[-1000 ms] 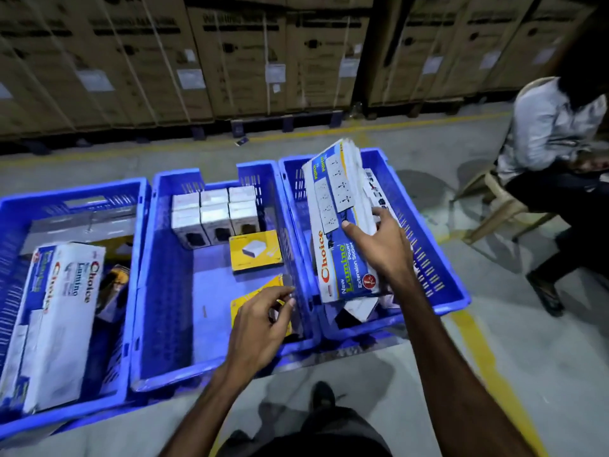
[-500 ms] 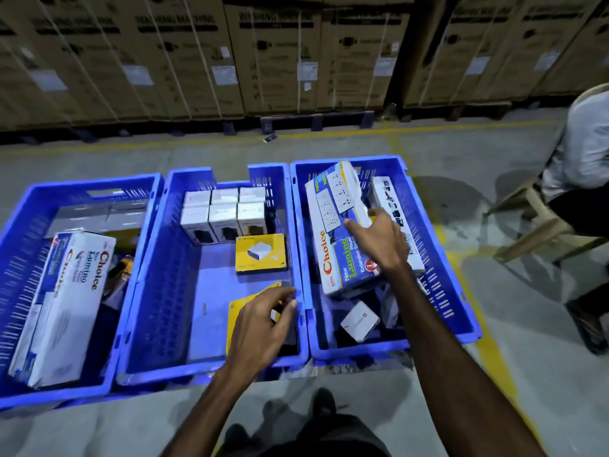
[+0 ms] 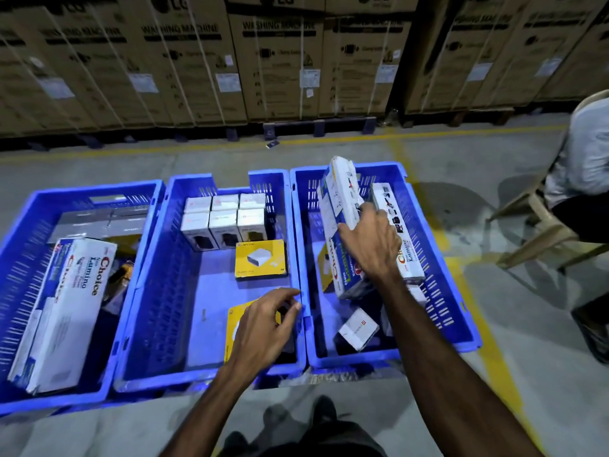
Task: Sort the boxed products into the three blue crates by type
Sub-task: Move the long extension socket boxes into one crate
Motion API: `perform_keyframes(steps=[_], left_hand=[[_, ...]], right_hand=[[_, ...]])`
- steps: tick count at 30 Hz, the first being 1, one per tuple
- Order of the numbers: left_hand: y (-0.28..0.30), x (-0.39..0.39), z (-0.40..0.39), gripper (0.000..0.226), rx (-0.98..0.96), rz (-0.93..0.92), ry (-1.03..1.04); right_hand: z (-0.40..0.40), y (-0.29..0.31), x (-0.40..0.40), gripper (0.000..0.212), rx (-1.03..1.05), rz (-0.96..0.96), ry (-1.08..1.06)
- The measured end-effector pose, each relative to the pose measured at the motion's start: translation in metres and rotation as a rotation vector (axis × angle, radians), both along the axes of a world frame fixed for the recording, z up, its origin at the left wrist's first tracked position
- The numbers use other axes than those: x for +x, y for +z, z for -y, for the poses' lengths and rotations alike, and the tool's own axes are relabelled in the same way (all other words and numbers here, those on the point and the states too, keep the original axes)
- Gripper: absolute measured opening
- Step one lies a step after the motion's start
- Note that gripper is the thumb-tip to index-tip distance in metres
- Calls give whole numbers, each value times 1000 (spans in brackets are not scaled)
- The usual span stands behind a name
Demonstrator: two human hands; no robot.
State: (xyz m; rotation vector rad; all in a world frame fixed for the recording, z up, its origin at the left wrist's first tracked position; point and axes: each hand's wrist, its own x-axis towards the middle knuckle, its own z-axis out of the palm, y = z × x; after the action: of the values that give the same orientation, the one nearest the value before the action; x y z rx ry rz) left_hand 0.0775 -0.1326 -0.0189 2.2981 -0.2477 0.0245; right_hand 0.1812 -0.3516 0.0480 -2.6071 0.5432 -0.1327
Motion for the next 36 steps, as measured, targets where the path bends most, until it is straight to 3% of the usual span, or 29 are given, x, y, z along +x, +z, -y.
perform_keyframes(steps=[7,14,18,21,23,26,30,33,36], left_hand=[[1,1,-7,20,-22,-28,-7],[1,5,-11,19,-54,-40,4],[16,27,23,18,-134,-24,-58],[23,53,70,30,-169,-140,-52],[20,69,98,45,-86,-318,-55],[4,89,121,37,38,-518,4],[-21,97,143,64,190,-430,118],[-30,102,158,53,28,-274,182],[-47,103,158,46,-196,-377,64]], right_hand=[[-25,4,-4,53,3,33,16],[-18,2,-10,53,172,-3,-46],[3,14,-14,49,151,25,-85],[18,19,-15,53,101,38,-105],[25,21,-18,53,82,39,-103],[33,21,-24,53,56,39,-109],[43,19,-31,52,59,46,-104],[50,21,-34,51,61,75,-87],[57,25,-33,50,62,106,-79]])
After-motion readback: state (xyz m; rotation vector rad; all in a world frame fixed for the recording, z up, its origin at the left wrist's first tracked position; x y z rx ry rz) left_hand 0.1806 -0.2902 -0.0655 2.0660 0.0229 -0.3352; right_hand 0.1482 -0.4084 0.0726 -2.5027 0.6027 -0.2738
